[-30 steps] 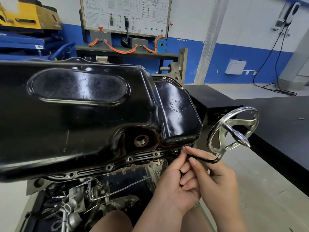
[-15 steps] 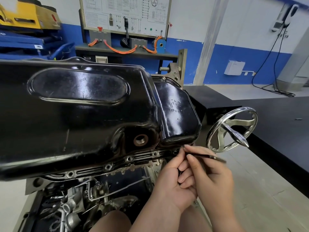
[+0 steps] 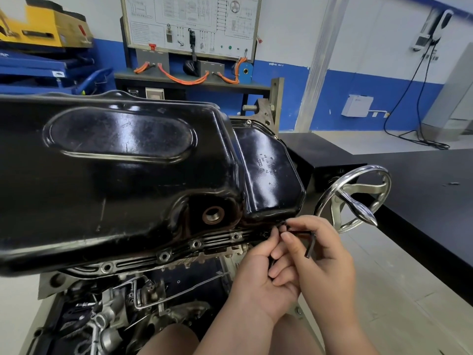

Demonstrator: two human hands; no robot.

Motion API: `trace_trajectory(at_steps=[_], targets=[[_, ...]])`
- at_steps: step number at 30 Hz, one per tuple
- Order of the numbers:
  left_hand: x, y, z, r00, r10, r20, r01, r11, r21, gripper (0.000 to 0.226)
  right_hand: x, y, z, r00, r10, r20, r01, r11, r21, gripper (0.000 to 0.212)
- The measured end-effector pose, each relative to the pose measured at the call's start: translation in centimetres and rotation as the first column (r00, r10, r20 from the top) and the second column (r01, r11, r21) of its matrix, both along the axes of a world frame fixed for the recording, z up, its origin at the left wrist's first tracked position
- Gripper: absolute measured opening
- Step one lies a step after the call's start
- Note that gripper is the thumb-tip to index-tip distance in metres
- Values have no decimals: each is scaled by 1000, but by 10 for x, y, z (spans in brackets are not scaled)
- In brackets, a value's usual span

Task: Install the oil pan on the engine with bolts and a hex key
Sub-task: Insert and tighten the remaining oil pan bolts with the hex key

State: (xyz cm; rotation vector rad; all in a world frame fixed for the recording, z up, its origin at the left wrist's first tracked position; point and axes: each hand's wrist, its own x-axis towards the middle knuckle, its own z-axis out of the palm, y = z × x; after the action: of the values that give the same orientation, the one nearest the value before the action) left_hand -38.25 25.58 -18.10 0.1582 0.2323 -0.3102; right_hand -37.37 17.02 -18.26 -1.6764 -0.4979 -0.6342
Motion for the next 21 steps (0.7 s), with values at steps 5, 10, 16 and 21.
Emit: trace_trajectory(at_steps=[5,10,16,21], targets=[[1,-2,2,999,23,-34,-22,1000,19,23,-7,-18,15,989,111,102,-91,979,-183,31],[1,1,2,998,19,-65,-18,1000,21,17,-2,-43,37,940,197,277,-35,866,-498,33],[-1,5,4,998,-8,-65,9,1000,15,17,19,-51,66,817,350,458,180,599,-780,40],[-1,5,4,996,-43,-77,41,999,-22,14,31,-45,81,685,475,553,311,496,-811,53]])
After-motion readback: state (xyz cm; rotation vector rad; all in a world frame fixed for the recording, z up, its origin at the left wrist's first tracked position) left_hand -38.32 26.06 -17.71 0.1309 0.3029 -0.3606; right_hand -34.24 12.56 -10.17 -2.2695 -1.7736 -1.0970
